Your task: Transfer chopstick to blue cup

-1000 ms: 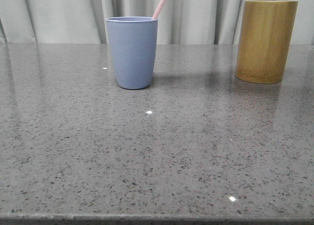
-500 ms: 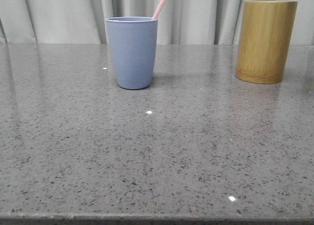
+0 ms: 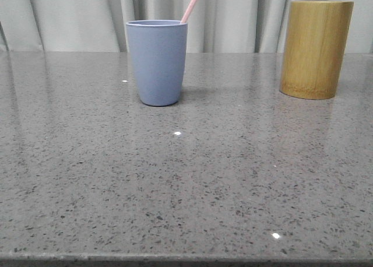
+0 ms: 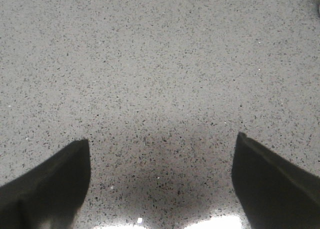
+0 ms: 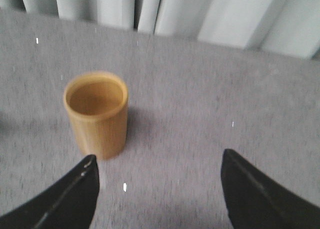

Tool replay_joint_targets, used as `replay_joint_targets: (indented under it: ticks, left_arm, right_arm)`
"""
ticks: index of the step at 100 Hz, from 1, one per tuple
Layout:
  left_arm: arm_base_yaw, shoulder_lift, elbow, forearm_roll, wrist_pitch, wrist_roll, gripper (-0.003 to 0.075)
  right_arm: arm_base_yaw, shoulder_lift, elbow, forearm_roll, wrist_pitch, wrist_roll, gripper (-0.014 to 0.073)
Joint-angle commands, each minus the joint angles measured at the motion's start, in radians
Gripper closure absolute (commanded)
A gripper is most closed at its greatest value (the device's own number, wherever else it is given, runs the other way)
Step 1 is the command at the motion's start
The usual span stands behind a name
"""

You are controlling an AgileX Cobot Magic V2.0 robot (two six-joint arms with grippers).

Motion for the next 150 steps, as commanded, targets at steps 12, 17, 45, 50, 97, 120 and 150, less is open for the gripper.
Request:
replay_joint_targets:
  ticks: [12,17,45,50,97,120,150]
  left_arm:
    - [0.001,-0.004,-0.024,-0.007,-0.052,-0.004,0.0152]
    - [0.001,-0.004,-0.024,-0.009,-0.052,-0.004,0.0152]
    - [0.001,-0.004,-0.024,-0.011,-0.052,-0.004,0.0152]
    - [0.001,-0.004,-0.024,-0.011,-0.052,-0.004,0.0152]
    - [0.001,-0.004,-0.024,-0.011,-0.052,-0.004,0.0245]
    - [0.001,-0.004,-0.024,-0.011,-0.054,-0.004,0.0580]
    - [0.001,-0.004,-0.024,-0.011,-0.054,-0.004,0.0739]
  right_arm:
    - [-0.008,-0.155,0.095,-0.009,0.082,-0.012,0.0074]
    - [-0.008,-0.180,0.110,-0.009,0.121,-0.012,0.0074]
    - [-0.008,-0.320,0.179,-0.009,0.235,0.003,0.0075]
    - [-0.008,-0.340,0.201,-0.009,0.234,0.017,0.0075]
    - [-0.008,-0.372,0.275,-0.009,0.210,0.023,0.0322]
    - [-0.008,-0.372,0.275,-0.009,0.208,0.023,0.0644]
    - [-0.008,-0.372,0.275,-0.009,0.217,0.023,0.0662]
